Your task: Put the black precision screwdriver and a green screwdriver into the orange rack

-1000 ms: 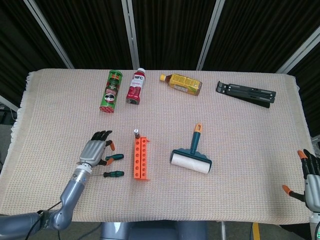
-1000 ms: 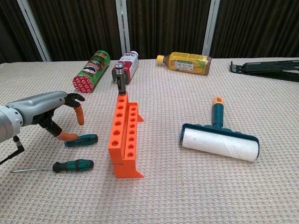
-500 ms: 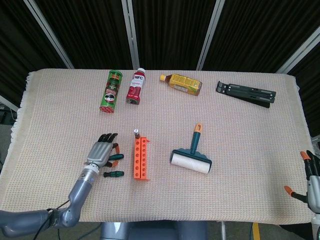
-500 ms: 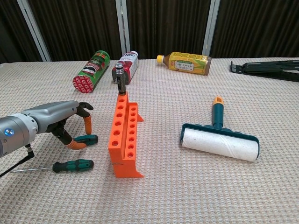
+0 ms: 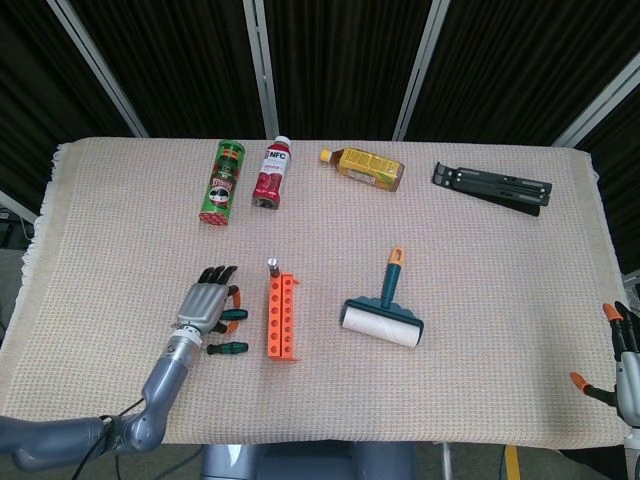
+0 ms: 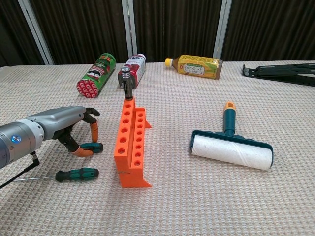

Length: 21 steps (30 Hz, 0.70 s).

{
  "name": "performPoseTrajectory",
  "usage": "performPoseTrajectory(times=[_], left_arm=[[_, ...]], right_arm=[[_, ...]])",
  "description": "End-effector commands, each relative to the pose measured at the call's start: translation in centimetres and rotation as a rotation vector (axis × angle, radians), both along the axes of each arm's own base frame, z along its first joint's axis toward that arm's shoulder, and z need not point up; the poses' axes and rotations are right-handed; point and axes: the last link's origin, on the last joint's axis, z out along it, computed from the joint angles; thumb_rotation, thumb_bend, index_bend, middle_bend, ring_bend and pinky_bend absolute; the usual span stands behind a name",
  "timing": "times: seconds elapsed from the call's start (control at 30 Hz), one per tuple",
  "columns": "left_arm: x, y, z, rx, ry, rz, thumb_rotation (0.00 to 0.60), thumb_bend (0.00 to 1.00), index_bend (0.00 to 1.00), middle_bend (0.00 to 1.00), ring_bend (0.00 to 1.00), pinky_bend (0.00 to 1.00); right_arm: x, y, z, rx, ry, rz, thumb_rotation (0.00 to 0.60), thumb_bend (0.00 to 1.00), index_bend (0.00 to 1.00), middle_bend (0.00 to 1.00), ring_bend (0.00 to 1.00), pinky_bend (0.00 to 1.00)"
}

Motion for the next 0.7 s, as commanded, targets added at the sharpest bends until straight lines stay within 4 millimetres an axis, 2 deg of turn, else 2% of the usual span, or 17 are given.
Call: performPoseTrajectory(times=[0.03, 0.2, 0.37, 0.53, 0.7], left_arm=[[0.1, 0.1, 0.0, 0.000, -0.001, 0.000, 0.600, 0.25, 0.47, 0.03, 0.00, 0.00], [0.3, 0.2, -0.3, -0.005, 0.002, -0.002, 0.600, 0.27, 0.49, 0.03, 0.00, 0.00], [0.5, 0.2, -0.4, -0.005, -0.003, -0.004, 0.600, 0.37, 0.58, 0.06, 0.00, 0.00], [0.4, 0.3, -0.3, -0.007, -0.017, 0.009, 0.600, 0.41, 0.63, 0.10, 0.00, 0.00], [1.0, 0.4, 1.8, -0.013, -0.231, 0.105, 0.600, 0.43, 0.61, 0.13, 0.00, 0.00]], right_arm=[[0.0, 0.0, 0.0, -0.001, 0.001, -0.002, 0.600, 0.00, 0.00, 0.00, 0.00, 0.00], [-0.1, 0.1, 0.1, -0.003, 0.001, -0.004, 0.600, 0.00, 0.00, 0.00, 0.00, 0.00], [-0.1, 0.1, 0.1, -0.003, 0.001, -0.008, 0.600, 0.00, 0.00, 0.00, 0.00, 0.00], [-0.1, 0.2, 0.1, -0.005, 0.001, -0.007, 0.600, 0.00, 0.00, 0.00, 0.00, 0.00], [0.0, 0.2, 0.2, -0.006, 0.001, -0.002, 0.600, 0.00, 0.00, 0.00, 0.00, 0.00]])
